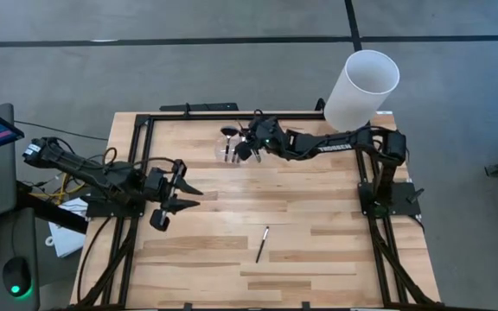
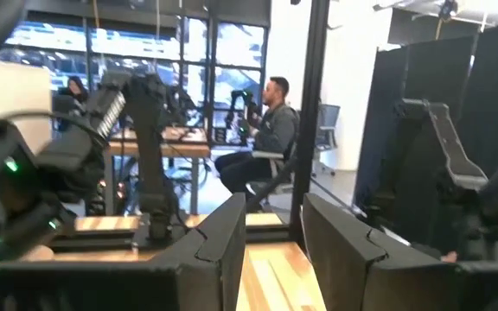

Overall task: Pick & Place Makeup Supplies
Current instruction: Put the makeup brush into the transparent organizer

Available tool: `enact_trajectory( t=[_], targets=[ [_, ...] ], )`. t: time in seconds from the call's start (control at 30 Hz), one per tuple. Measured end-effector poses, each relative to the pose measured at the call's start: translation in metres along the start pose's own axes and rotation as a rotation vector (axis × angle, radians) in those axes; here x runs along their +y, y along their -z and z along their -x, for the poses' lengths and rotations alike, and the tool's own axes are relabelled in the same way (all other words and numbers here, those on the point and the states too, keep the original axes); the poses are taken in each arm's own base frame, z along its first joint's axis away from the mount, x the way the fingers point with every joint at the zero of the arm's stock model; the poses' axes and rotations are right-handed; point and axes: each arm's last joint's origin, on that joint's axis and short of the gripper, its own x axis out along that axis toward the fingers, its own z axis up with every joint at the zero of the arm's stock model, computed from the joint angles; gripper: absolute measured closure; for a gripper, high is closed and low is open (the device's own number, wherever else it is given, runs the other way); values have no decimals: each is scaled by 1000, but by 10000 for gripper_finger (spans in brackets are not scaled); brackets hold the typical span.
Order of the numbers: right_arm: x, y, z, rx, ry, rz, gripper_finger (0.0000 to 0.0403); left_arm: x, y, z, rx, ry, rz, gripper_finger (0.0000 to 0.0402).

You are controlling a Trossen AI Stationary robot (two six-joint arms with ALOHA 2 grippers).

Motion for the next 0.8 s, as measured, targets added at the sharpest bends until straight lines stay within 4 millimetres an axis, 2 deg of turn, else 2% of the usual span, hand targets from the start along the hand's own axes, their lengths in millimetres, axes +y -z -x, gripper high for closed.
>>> enact_trajectory(
  t=[0.2, 0.47, 0.8],
  targets=[
    [-10, 14, -2, -10, 23, -37, 396, 6, 0, 0, -2, -34, -7, 286],
    [-3, 22, -3, 9, 13, -40, 396, 10, 0, -1, 1, -56, -11, 286],
    [-7, 28, -3, 8, 61, -70, 396, 10, 0, -1, 1, -55, -8, 286]
  ],
)
